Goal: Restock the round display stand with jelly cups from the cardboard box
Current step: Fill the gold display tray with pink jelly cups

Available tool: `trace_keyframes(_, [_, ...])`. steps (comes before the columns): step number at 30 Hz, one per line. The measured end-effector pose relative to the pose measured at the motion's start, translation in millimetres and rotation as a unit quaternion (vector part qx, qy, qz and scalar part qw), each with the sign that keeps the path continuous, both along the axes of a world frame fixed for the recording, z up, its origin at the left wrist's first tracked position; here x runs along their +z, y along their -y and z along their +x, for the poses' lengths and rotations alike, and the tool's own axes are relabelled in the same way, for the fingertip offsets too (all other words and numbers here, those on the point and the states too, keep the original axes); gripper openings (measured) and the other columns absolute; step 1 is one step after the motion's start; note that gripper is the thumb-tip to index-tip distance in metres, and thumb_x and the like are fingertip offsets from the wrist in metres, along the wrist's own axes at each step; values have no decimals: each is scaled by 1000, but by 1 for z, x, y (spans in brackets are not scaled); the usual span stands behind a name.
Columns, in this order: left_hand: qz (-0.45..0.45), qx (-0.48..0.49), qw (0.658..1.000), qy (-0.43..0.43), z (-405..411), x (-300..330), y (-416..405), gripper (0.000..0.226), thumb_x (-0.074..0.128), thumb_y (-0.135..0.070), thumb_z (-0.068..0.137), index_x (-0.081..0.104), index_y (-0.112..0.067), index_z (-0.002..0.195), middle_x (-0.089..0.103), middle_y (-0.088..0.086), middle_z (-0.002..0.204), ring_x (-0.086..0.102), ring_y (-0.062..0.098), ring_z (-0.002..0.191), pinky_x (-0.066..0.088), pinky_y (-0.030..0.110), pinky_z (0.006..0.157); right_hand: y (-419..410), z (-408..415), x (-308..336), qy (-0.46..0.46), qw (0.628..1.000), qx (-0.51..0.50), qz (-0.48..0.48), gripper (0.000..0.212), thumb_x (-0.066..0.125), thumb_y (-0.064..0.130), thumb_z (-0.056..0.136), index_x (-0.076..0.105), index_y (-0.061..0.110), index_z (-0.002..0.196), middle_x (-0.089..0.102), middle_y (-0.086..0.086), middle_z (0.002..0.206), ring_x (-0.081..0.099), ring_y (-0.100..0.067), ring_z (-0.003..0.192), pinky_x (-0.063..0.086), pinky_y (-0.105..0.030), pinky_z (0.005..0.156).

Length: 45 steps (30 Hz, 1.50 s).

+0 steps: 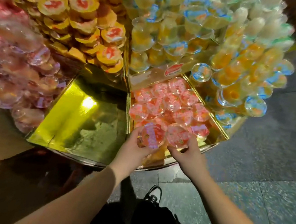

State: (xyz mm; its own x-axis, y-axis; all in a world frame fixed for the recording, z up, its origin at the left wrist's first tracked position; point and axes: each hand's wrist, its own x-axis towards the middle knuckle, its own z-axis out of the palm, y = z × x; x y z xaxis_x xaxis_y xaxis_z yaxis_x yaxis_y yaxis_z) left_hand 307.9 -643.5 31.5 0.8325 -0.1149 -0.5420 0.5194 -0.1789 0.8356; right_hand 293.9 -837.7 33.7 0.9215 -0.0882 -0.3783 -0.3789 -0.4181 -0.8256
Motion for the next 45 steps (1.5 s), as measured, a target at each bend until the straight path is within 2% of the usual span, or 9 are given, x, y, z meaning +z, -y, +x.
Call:
trace_keyframes(2, [23, 18, 1000, -5, 5, -16, 6, 70, 82, -21, 80, 40, -50, 127, 63, -4, 127, 63, 15, 113, 53, 32, 93, -2, 8, -19, 15, 1000, -24, -6, 40, 77, 26, 84, 49, 42, 108, 51, 11, 110, 50, -3, 100, 38, -8, 78])
trace_keyframes(4, [29, 52, 998, -20, 9, -30, 10, 64, 81, -21, 81, 45, -52, 123, 64, -3, 127, 65, 16, 110, 56, 34, 89, -6, 17, -42, 25, 999, -42, -7, 40, 79, 27, 82, 55, 32, 114, 52, 9, 110, 50, -3, 103, 41, -17, 86])
trace_keyframes(9, [116, 92, 989, 23, 18, -50, 20, 60, 79, -28, 84, 50, -39, 135, 59, -23, 120, 58, -1, 105, 41, 3, 69, -19, 43, -86, 2, 997, -73, -11, 52, 77, 50, 73, 63, 26, 116, 65, 3, 106, 63, -11, 101, 55, -39, 86])
trace_keyframes(16, [105, 138, 984, 33, 27, -82, 25, 55, 76, -16, 85, 54, -35, 132, 68, -16, 117, 63, 1, 107, 51, 30, 95, -36, 56, -100, 24, 991, -125, -34, 62, 80, 48, 75, 57, 20, 125, 61, 2, 113, 59, -12, 108, 52, -33, 94])
trace_keyframes(19, [111, 146, 983, 30, 27, -91, 26, 53, 75, -14, 85, 52, -51, 115, 68, -16, 114, 64, 2, 107, 50, 30, 94, -39, 58, -102, 23, 988, -145, -42, 62, 83, 35, 79, 53, 11, 128, 56, -3, 115, 54, -13, 108, 44, -21, 88])
trace_keyframes(23, [110, 148, 982, 33, 28, -96, 28, 52, 73, -15, 87, 50, -35, 130, 67, -13, 118, 63, 3, 108, 50, 28, 93, -44, 67, -105, 13, 986, -155, -60, 60, 79, 33, 83, 52, 7, 130, 55, -7, 118, 53, -18, 111, 36, -15, 81])
trace_keyframes(28, [131, 143, 980, 44, 30, -95, 33, 51, 72, -18, 89, 44, -37, 128, 63, -17, 111, 60, -1, 98, 45, 20, 79, -49, 69, -105, 1, 982, -166, -88, 57, 76, 31, 85, 52, 7, 130, 57, -9, 124, 53, -22, 115, 38, -21, 84])
trace_keyframes(39, [155, 140, 977, 42, 33, -97, 33, 58, 69, -15, 92, 42, -25, 142, 60, -20, 106, 60, 5, 102, 41, 11, 73, -47, 74, -107, -17, 982, -149, -114, 53, 72, 46, 84, 56, 16, 124, 62, 0, 112, 59, -18, 99, 42, -27, 77])
trace_keyframes(45, [178, 118, 976, 39, 37, -87, 34, 58, 67, -20, 93, 41, -23, 144, 64, -7, 117, 59, 10, 100, 40, 23, 75, -48, 78, -100, -72, 979, -121, -148, 49, 71, 41, 86, 54, 10, 119, 59, -7, 112, 60, -26, 100, 46, -32, 76])
